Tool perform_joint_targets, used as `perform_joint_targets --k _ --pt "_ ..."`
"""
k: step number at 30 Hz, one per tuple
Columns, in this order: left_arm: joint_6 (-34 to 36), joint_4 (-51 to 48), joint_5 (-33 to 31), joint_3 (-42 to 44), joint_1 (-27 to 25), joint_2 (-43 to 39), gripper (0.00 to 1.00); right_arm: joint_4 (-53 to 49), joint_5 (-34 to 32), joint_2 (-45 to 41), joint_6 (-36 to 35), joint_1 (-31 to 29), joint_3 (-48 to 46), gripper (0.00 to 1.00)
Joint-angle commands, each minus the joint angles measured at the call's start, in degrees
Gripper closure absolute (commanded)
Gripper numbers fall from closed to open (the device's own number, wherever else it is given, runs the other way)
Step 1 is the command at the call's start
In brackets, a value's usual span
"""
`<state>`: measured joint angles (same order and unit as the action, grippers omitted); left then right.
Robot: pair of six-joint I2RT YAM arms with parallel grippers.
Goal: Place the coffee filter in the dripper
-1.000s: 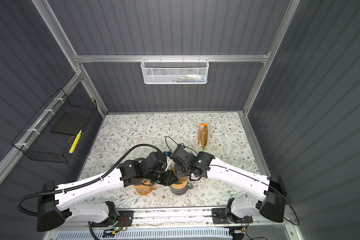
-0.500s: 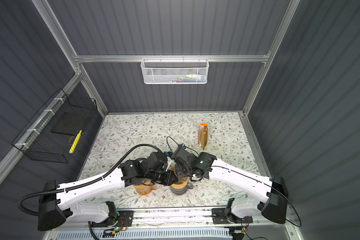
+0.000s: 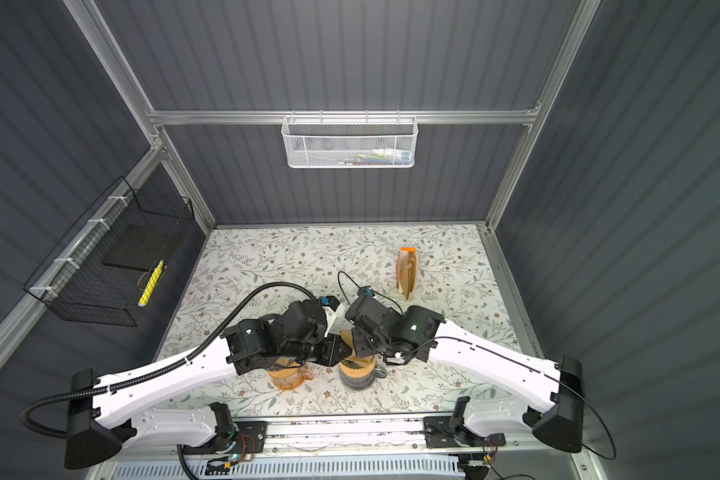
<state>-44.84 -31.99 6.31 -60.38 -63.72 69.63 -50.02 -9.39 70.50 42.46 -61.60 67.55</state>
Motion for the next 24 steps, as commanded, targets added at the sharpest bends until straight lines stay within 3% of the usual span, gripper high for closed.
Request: perform_joint_targets --k 1,24 --pt "-0.14 -2.14 -1.34 -0.99 -0.28 -0.52 0.82 -3.37 -0.83 -1.73 2.00 -0.67 0.68 0.85" --pt "-1.74 -0.59 -0.77 3.26 -0.34 -0.37 0.82 -2.83 -1.07 -1.91 5.46 -2.67 -5.76 0.86"
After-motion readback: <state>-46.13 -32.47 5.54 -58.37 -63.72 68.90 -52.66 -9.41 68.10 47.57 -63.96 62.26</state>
